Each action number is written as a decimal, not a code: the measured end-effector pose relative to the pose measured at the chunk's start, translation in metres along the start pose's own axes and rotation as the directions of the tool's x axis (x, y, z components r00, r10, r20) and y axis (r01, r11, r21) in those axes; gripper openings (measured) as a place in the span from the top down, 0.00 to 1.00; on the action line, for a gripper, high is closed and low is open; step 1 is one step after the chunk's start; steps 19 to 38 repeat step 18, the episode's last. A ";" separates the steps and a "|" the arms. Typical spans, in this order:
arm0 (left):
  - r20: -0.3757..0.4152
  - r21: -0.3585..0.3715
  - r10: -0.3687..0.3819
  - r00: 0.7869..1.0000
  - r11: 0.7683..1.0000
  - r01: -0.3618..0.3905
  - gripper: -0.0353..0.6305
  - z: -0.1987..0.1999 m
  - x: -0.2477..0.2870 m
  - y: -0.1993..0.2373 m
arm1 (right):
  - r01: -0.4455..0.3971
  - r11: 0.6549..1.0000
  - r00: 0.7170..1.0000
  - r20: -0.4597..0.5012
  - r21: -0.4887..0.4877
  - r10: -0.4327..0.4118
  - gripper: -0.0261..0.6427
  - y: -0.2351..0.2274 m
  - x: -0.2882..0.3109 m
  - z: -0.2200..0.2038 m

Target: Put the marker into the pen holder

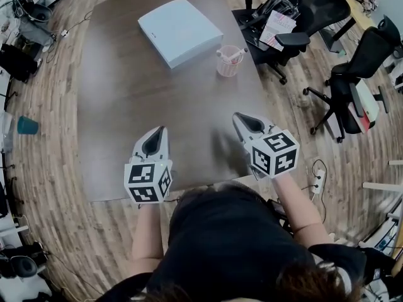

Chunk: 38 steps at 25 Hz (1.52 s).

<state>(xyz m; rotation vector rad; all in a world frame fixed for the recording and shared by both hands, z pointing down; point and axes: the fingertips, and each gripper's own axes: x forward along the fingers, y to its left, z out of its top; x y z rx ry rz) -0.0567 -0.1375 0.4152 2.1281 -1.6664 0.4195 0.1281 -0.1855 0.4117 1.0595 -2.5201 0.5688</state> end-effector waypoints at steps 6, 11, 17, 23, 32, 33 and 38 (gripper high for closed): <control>0.010 -0.004 0.006 1.000 1.000 -0.006 0.90 0.003 -0.003 0.001 | -0.008 1.000 1.000 0.004 -0.010 0.008 0.93 0.003 0.002 0.004; 0.014 -0.010 0.012 1.000 1.000 -0.012 0.90 0.002 -0.005 0.000 | -0.014 1.000 1.000 0.004 -0.016 0.014 0.93 0.003 0.002 0.005; 0.016 -0.028 0.022 1.000 0.999 -0.021 0.90 0.001 -0.004 0.002 | -0.021 1.000 1.000 0.000 -0.023 0.021 0.93 0.004 0.005 0.007; 0.017 -0.033 0.023 1.000 0.999 -0.023 0.90 0.000 -0.004 0.002 | -0.022 0.999 1.000 0.000 -0.024 0.022 0.93 0.003 0.005 0.007; 0.017 -0.033 0.023 1.000 0.999 -0.023 0.90 0.000 -0.004 0.002 | -0.022 0.999 1.000 0.000 -0.024 0.022 0.93 0.003 0.005 0.007; 0.017 -0.033 0.023 1.000 0.999 -0.023 0.90 0.000 -0.004 0.002 | -0.022 0.999 1.000 0.000 -0.024 0.022 0.93 0.003 0.005 0.007; 0.017 -0.033 0.023 1.000 0.999 -0.023 0.90 0.000 -0.004 0.002 | -0.022 0.999 1.000 0.000 -0.024 0.022 0.93 0.003 0.005 0.007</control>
